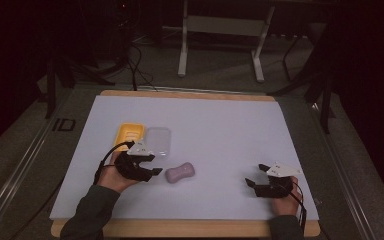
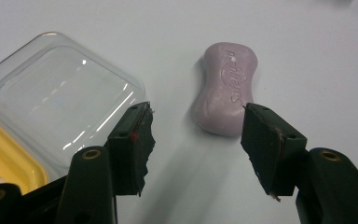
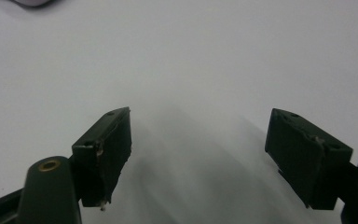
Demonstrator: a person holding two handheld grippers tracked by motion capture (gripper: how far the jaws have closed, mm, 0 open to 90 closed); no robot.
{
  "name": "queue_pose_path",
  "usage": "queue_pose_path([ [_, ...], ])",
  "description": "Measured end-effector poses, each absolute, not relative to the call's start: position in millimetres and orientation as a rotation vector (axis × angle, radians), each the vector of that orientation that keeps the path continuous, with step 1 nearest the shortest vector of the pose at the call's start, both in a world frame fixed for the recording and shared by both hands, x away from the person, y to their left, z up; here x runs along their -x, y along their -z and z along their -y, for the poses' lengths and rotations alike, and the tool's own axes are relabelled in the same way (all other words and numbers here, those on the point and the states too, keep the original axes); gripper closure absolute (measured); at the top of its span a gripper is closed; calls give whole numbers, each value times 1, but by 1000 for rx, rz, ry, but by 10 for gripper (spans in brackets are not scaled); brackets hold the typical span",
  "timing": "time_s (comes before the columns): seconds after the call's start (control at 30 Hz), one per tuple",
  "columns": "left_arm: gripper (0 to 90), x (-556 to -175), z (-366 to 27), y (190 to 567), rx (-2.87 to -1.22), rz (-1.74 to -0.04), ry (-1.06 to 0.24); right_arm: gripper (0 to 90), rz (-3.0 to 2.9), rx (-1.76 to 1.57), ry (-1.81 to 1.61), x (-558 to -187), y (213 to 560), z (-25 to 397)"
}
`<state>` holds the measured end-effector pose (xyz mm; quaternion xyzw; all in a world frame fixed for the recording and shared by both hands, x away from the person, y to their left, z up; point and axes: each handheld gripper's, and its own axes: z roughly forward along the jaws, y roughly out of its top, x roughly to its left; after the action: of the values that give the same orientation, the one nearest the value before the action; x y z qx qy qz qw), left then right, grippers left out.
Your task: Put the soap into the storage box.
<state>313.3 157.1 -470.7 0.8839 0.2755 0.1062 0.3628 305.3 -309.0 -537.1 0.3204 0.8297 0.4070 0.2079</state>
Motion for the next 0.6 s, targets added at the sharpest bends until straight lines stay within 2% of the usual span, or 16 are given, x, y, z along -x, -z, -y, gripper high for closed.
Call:
queue_pose_path([
  [0.6,418,-326,-128,463,-2373,-639,-257,224,-2313,-883,-1113,-304,537,308],
])
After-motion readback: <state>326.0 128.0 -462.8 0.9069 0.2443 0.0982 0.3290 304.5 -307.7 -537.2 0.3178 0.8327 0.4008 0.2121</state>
